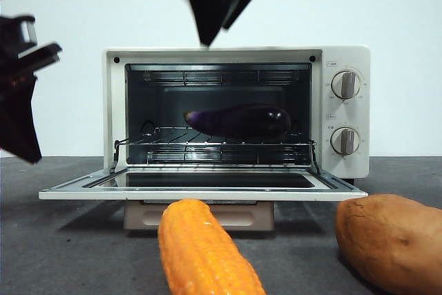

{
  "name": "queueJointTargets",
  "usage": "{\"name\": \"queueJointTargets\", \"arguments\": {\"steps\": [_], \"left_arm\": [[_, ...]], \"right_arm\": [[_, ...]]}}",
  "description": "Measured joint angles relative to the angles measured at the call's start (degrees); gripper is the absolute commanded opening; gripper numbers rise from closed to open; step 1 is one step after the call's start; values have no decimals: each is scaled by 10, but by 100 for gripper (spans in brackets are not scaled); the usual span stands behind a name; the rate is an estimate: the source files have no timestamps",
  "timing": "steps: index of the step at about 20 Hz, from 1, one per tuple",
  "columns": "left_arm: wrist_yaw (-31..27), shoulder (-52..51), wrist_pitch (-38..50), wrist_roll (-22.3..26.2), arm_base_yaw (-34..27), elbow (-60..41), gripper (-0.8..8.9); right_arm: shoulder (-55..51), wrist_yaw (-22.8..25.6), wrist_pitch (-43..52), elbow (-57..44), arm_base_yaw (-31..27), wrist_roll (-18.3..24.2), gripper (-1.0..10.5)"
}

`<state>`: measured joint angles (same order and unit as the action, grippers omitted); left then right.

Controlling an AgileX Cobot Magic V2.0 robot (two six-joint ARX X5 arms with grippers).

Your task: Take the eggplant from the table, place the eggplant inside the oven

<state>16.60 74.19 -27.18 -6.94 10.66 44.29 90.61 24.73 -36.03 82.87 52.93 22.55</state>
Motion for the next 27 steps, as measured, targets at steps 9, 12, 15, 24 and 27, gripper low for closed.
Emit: {"name": "queueJointTargets", "arguments": {"steps": [9,12,15,24,27], "left_arm": [[124,94,13,12,-43,0,6],[132,116,13,23,-43,0,6],[138,141,13,34,-44,0,6],[240,202,46,50,-44,0,6],[268,220,60,52,-47,0,6]], "right_arm": [[-188,-102,-51,0,30,-60,3],[-224,-103,-51,0,34,-63,3],[-254,-103,-52,0,36,-66,3],[-312,-102,-71,0,36,-77,3],[-325,-102,-79,0,36,-78,3]]}}
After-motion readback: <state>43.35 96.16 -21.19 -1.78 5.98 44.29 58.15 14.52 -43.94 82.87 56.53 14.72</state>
